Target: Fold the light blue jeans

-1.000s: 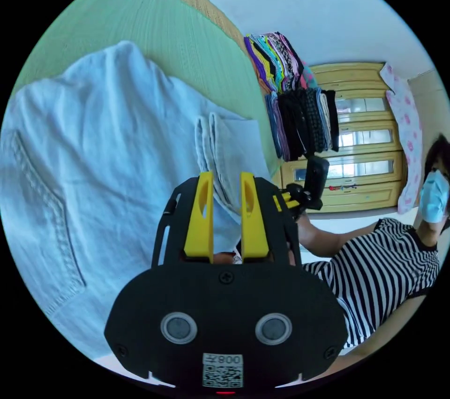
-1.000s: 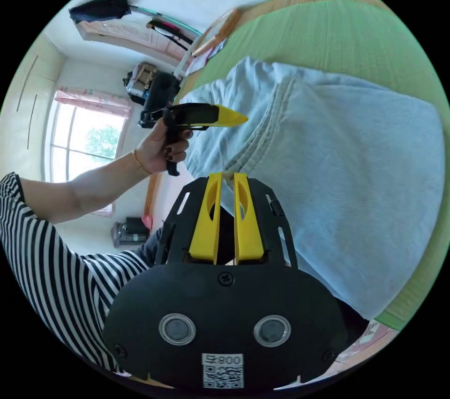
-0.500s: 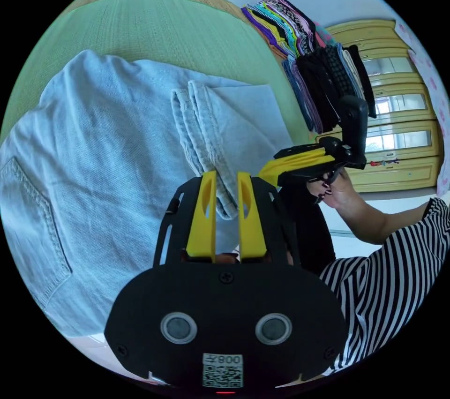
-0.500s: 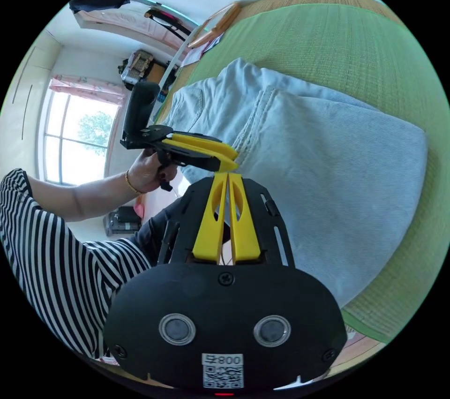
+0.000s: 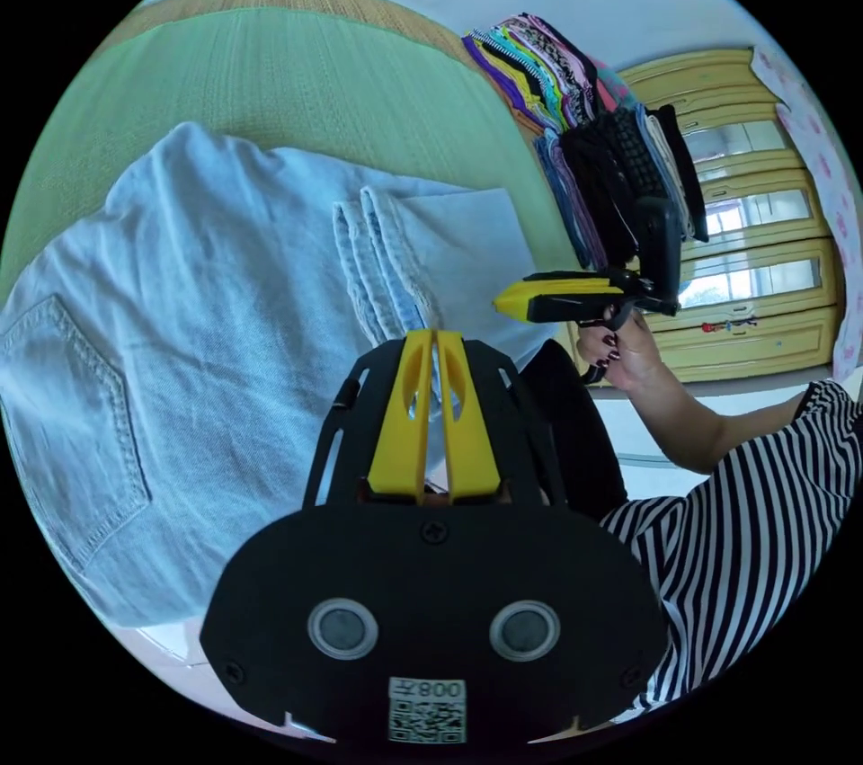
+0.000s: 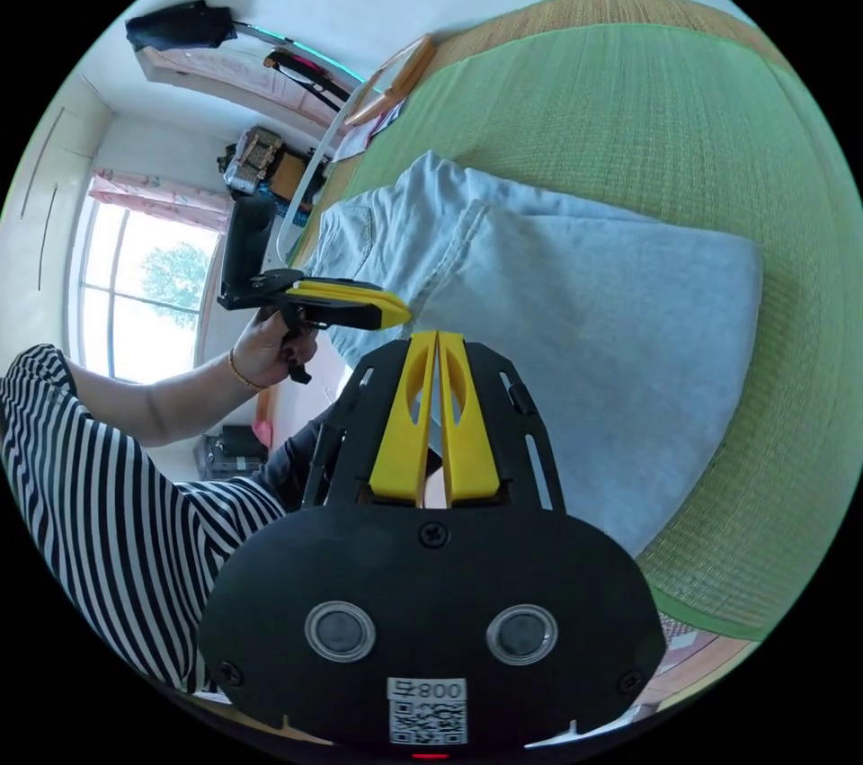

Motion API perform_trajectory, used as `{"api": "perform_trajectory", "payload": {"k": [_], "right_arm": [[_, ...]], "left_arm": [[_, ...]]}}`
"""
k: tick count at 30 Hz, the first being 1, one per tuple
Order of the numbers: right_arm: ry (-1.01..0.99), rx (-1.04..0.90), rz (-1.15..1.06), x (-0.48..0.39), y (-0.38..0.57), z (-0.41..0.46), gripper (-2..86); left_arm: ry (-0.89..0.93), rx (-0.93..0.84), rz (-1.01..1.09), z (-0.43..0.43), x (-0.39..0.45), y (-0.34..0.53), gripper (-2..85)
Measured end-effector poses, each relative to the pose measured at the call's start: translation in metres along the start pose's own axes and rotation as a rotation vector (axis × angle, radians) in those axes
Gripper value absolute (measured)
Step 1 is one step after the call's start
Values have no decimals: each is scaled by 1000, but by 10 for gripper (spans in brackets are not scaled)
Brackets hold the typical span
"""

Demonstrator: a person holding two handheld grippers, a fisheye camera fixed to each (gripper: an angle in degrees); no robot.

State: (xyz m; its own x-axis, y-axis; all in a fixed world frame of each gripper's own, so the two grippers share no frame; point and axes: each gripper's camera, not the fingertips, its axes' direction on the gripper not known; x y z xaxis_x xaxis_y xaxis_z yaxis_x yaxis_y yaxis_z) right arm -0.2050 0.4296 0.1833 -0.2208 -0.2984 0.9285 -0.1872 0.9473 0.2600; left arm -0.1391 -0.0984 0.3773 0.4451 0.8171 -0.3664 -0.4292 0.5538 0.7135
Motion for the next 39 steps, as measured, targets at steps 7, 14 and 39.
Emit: {"api": "perform_trajectory", "payload": {"k": [7,14,39], "right_arm": [[43,25,-52,-6,-39,18,0],[135,-10,-58,4,-83,54,1],[91,-41,-5,53,47,-14,1]], "left_arm": [[5,3,-57,5,-1,28,6],[-21,-34,-58,38,-2,48,6],[-229,-43,92,170,6,152,3]]}}
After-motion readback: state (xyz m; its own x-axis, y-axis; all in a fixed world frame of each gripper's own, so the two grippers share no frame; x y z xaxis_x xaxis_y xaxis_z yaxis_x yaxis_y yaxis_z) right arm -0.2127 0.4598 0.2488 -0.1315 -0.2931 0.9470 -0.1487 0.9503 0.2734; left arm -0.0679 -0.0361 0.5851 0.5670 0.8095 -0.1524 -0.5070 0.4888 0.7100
